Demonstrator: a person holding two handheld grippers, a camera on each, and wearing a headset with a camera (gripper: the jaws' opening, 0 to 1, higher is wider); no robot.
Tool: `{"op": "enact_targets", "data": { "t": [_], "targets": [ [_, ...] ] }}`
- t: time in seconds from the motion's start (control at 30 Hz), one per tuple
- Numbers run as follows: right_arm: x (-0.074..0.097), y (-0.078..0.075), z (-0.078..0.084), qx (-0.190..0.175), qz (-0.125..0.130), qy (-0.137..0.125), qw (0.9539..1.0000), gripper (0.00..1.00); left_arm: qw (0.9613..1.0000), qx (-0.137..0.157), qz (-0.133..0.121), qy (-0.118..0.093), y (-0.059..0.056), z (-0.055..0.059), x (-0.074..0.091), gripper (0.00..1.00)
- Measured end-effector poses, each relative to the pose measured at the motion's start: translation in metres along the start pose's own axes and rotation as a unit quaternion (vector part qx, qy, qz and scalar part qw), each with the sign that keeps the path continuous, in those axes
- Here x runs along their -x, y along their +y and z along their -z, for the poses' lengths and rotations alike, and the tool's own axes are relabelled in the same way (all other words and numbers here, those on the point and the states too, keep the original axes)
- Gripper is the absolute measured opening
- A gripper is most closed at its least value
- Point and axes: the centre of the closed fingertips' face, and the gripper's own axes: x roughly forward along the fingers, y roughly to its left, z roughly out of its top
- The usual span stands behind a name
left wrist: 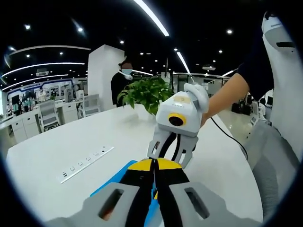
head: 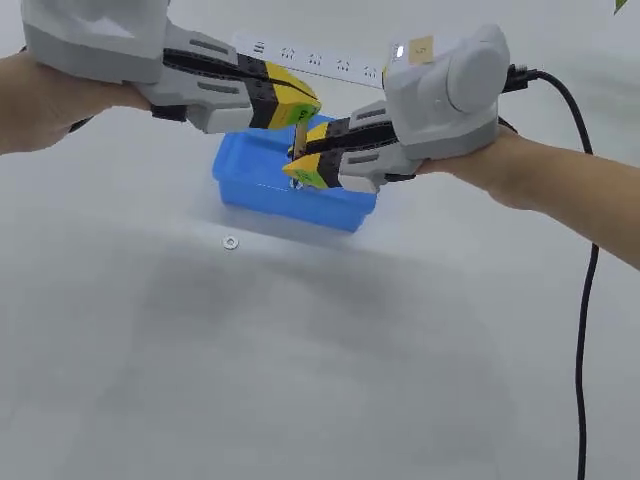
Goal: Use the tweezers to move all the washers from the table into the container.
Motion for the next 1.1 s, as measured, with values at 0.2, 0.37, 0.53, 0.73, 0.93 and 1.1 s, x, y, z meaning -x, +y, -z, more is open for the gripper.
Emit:
{"op": "enact_targets", "data": {
  "t": [0.2,0.37,0.53,0.73,0.93,1.1],
  "targets": [
    [0.0,-0.004,-0.008,-0.002,0.017,0.0,0.9999,0.11,0.9997,-0.023,-0.01,0.001,0.0,-0.009,0.0,0.04],
    [0.005,-0.006,-0.014,-0.006,0.032,-0.004,0.9994,0.14,0.9995,-0.023,-0.022,-0.01,0.002,-0.018,0.004,0.04],
    [0.011,-0.002,-0.011,-0.017,0.039,0.003,0.9991,0.21,0.9984,-0.026,-0.04,-0.032,0.009,-0.032,0.013,0.04],
    [0.025,0.002,-0.005,-0.011,0.065,-0.005,0.9978,0.27,0.9978,-0.033,-0.051,-0.025,0.005,-0.033,0.025,0.04],
    [0.047,0.006,-0.015,-0.049,0.108,-0.04,0.9921,0.35,0.9981,-0.037,-0.049,-0.011,-0.004,-0.021,0.038,0.04],
    [0.057,0.016,-0.013,-0.062,0.13,-0.048,0.9885,0.46,0.9975,-0.021,-0.064,-0.023,-0.014,-0.018,0.05,0.04]
  ]
}}
